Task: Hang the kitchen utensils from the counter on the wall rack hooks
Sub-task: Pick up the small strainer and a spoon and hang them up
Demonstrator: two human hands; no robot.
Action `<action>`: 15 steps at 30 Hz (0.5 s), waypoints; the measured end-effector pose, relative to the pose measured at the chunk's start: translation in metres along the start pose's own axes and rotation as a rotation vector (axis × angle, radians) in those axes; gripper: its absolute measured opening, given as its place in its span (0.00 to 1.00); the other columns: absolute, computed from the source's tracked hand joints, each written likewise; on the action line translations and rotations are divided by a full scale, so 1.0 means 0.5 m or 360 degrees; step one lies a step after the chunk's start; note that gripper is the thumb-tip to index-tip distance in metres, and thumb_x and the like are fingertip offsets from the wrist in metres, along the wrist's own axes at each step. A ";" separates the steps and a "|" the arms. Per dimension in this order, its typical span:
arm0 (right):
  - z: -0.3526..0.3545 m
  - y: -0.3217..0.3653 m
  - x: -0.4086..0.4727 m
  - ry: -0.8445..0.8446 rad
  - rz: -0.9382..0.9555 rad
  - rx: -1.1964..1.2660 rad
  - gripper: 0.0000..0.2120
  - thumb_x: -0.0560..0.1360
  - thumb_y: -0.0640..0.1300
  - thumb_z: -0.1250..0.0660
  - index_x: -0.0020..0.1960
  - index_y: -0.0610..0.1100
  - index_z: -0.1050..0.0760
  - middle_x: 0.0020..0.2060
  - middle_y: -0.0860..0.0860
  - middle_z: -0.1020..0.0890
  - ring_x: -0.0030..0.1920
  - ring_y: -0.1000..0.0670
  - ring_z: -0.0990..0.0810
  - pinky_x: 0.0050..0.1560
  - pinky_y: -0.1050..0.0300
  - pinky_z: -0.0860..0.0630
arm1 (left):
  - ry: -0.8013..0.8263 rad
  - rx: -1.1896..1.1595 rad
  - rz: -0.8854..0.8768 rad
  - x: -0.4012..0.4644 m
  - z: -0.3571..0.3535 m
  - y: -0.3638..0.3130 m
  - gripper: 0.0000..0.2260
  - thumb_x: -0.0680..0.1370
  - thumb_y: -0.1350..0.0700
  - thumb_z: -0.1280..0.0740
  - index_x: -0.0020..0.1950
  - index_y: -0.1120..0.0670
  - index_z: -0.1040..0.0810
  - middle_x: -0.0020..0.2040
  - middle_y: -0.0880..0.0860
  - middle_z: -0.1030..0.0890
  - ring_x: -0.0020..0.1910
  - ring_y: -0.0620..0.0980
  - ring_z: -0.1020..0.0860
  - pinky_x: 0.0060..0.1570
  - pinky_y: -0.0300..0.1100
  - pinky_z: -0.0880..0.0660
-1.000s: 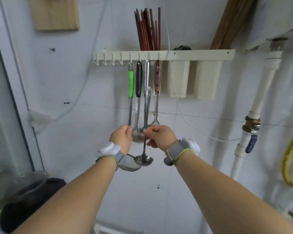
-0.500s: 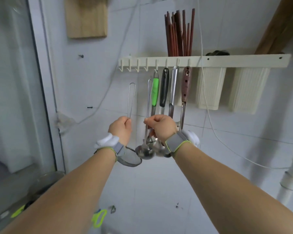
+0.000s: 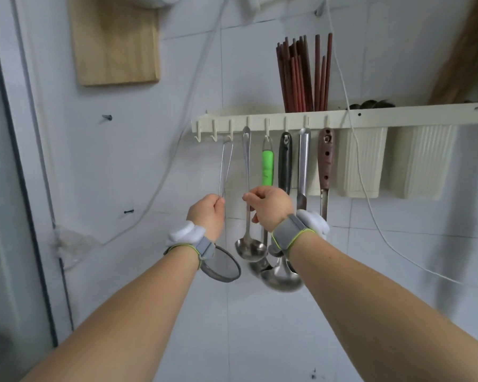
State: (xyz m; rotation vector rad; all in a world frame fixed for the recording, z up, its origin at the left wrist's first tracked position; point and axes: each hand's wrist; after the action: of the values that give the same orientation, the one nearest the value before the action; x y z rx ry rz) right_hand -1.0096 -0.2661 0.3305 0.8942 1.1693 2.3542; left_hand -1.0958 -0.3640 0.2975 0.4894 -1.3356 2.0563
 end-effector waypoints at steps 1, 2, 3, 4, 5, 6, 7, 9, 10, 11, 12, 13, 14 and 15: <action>-0.002 -0.003 0.004 -0.0018 -0.0009 0.0018 0.12 0.77 0.44 0.40 0.51 0.39 0.21 0.29 0.52 0.25 0.19 0.55 0.27 0.22 0.66 0.33 | 0.0011 0.0011 -0.0015 0.002 -0.004 0.001 0.14 0.78 0.54 0.44 0.48 0.61 0.24 0.43 0.65 0.18 0.42 0.64 0.21 0.47 0.52 0.23; -0.009 -0.005 0.008 -0.0047 -0.0014 0.0036 0.11 0.77 0.44 0.39 0.51 0.39 0.21 0.28 0.52 0.26 0.16 0.58 0.28 0.19 0.68 0.33 | 0.0017 -0.0008 -0.0037 0.009 -0.007 0.006 0.14 0.78 0.54 0.44 0.47 0.62 0.24 0.43 0.65 0.18 0.42 0.65 0.21 0.47 0.53 0.23; -0.017 -0.005 0.014 -0.0085 -0.0022 0.0064 0.11 0.76 0.44 0.39 0.51 0.39 0.21 0.28 0.51 0.26 0.13 0.59 0.29 0.16 0.70 0.35 | 0.0038 -0.0033 -0.0052 0.018 -0.008 0.010 0.13 0.78 0.54 0.44 0.47 0.62 0.24 0.42 0.65 0.18 0.41 0.65 0.21 0.46 0.53 0.23; -0.019 -0.007 0.015 -0.0102 -0.0026 0.0081 0.11 0.76 0.43 0.38 0.52 0.39 0.21 0.29 0.50 0.26 0.12 0.60 0.30 0.15 0.71 0.36 | 0.0035 -0.0048 -0.0070 0.020 -0.011 0.013 0.13 0.78 0.55 0.44 0.46 0.62 0.24 0.42 0.65 0.18 0.41 0.65 0.21 0.46 0.53 0.24; -0.024 -0.003 0.020 -0.0137 -0.0029 0.0079 0.11 0.76 0.43 0.38 0.52 0.39 0.21 0.31 0.48 0.25 0.12 0.60 0.31 0.15 0.72 0.37 | 0.0064 -0.0056 -0.0081 0.028 -0.011 0.017 0.13 0.78 0.55 0.44 0.46 0.62 0.24 0.41 0.65 0.18 0.41 0.65 0.21 0.46 0.53 0.24; -0.025 -0.002 0.019 -0.0141 -0.0037 0.0072 0.11 0.76 0.43 0.38 0.52 0.39 0.21 0.32 0.48 0.25 0.13 0.60 0.30 0.15 0.72 0.36 | 0.0065 -0.0059 -0.0096 0.031 -0.013 0.022 0.14 0.78 0.54 0.44 0.47 0.62 0.24 0.41 0.64 0.18 0.41 0.64 0.21 0.46 0.52 0.24; -0.027 0.003 0.023 -0.0162 -0.0046 0.0071 0.11 0.76 0.43 0.38 0.52 0.39 0.21 0.32 0.48 0.25 0.14 0.59 0.29 0.16 0.72 0.36 | 0.0087 -0.0060 -0.0109 0.038 -0.013 0.024 0.14 0.78 0.54 0.44 0.47 0.62 0.24 0.41 0.63 0.17 0.41 0.64 0.21 0.45 0.51 0.24; -0.025 0.011 0.026 -0.0171 -0.0080 0.0085 0.11 0.76 0.42 0.39 0.54 0.39 0.21 0.32 0.48 0.25 0.16 0.58 0.28 0.15 0.72 0.36 | 0.0103 -0.0083 -0.0125 0.047 -0.014 0.026 0.14 0.78 0.54 0.44 0.47 0.61 0.24 0.41 0.62 0.17 0.40 0.63 0.21 0.45 0.49 0.24; -0.024 0.014 0.025 -0.0163 -0.0106 0.0094 0.12 0.77 0.42 0.39 0.54 0.38 0.22 0.33 0.47 0.25 0.17 0.57 0.28 0.14 0.72 0.37 | 0.0103 -0.0107 -0.0126 0.048 -0.016 0.029 0.14 0.78 0.54 0.44 0.46 0.61 0.23 0.41 0.62 0.17 0.39 0.62 0.22 0.44 0.48 0.24; -0.027 0.025 0.029 -0.0178 -0.0133 0.0085 0.12 0.77 0.42 0.39 0.55 0.38 0.22 0.35 0.46 0.24 0.18 0.56 0.27 0.14 0.72 0.37 | 0.0125 -0.0134 -0.0137 0.057 -0.012 0.032 0.13 0.78 0.54 0.44 0.46 0.61 0.23 0.41 0.62 0.17 0.37 0.61 0.23 0.44 0.48 0.25; -0.027 0.028 0.030 -0.0172 -0.0164 0.0071 0.12 0.77 0.42 0.39 0.55 0.38 0.22 0.35 0.46 0.24 0.18 0.56 0.27 0.13 0.72 0.37 | 0.0134 -0.0151 -0.0145 0.058 -0.014 0.033 0.13 0.78 0.54 0.44 0.46 0.60 0.24 0.40 0.62 0.17 0.35 0.59 0.24 0.43 0.47 0.25; -0.024 0.028 0.032 -0.0168 -0.0188 0.0080 0.12 0.77 0.42 0.39 0.56 0.37 0.22 0.34 0.47 0.25 0.16 0.57 0.28 0.13 0.72 0.38 | 0.0141 -0.0152 -0.0146 0.057 -0.015 0.029 0.13 0.78 0.54 0.44 0.46 0.60 0.24 0.40 0.62 0.17 0.35 0.58 0.25 0.43 0.47 0.25; -0.023 0.026 0.030 -0.0163 -0.0207 0.0084 0.12 0.77 0.42 0.39 0.56 0.37 0.22 0.34 0.47 0.25 0.15 0.57 0.28 0.13 0.71 0.38 | 0.0136 -0.0168 -0.0145 0.056 -0.017 0.029 0.13 0.78 0.54 0.44 0.46 0.60 0.24 0.40 0.61 0.18 0.35 0.58 0.24 0.43 0.47 0.25; -0.027 0.030 0.033 -0.0168 -0.0218 0.0073 0.13 0.77 0.42 0.39 0.56 0.37 0.22 0.34 0.48 0.25 0.16 0.56 0.27 0.13 0.71 0.38 | 0.0143 -0.0184 -0.0152 0.060 -0.012 0.032 0.13 0.78 0.54 0.44 0.46 0.60 0.23 0.40 0.61 0.18 0.36 0.59 0.24 0.44 0.46 0.25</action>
State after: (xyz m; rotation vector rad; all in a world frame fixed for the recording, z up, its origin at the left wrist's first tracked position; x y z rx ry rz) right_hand -1.0317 -0.2734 0.3426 0.9113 1.2068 2.1533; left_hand -1.1284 -0.3542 0.3023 0.3974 -1.3432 1.8897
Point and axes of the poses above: each hand's wrist, its own x-axis towards the middle knuckle, its own z-axis out of the back of the hand, y = z × x
